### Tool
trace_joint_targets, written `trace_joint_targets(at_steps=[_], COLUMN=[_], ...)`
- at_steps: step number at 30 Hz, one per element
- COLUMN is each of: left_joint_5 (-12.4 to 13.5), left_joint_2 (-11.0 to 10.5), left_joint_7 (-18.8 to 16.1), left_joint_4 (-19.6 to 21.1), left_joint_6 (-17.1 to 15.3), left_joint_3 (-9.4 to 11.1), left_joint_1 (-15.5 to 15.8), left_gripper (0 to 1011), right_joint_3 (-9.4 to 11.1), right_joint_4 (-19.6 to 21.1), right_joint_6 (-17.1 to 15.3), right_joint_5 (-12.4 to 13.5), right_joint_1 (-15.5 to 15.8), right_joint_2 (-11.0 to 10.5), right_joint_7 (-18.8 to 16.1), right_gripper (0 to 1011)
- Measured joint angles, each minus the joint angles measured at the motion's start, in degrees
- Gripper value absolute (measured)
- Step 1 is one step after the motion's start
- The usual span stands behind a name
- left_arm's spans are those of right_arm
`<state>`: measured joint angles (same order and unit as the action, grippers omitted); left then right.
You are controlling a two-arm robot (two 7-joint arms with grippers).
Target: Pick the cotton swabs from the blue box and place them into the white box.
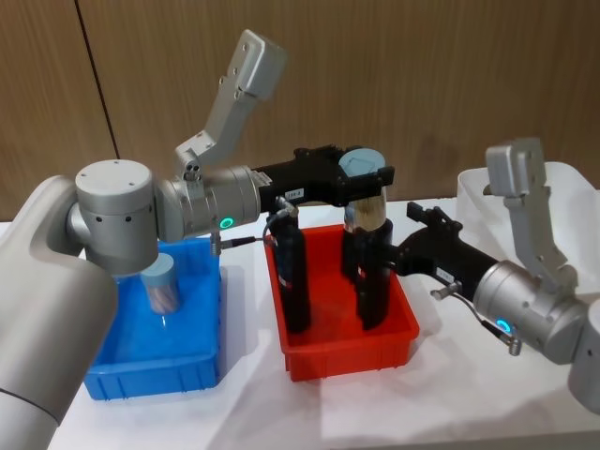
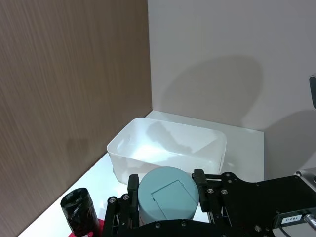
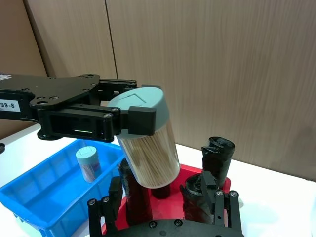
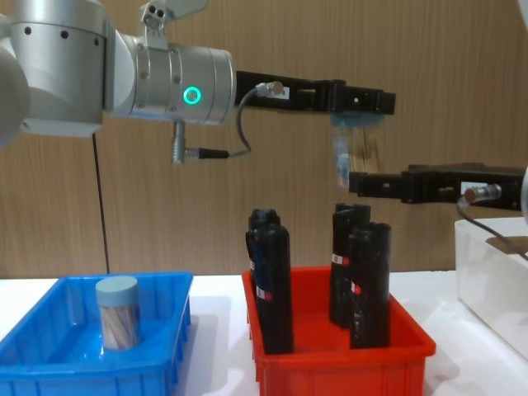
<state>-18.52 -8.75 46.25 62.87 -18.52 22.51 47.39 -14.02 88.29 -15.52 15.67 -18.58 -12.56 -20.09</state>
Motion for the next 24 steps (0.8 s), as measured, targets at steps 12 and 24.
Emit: trace_joint_targets(at_steps=[12, 24], left_joint_5=[0.0, 0.0], left_joint_2=[0.0, 0.0], left_joint_7=[0.0, 0.0], left_joint_4=[0.0, 0.0], left_joint_6=[0.0, 0.0], left_joint_3=[0.0, 0.0], left_joint_1=[0.0, 0.0], left_gripper=[682, 682], right_joint_3=[-0.77, -1.39], right_joint_4=[-1.49, -2.66], right_joint_6=[0.92, 1.69], right_joint_5=[-0.84, -1.57], right_joint_1=[-1.61, -2.77], right_joint_2=[1.03, 1.81], right_joint_7=[-0.64, -0.99], right_gripper=[1002, 1002])
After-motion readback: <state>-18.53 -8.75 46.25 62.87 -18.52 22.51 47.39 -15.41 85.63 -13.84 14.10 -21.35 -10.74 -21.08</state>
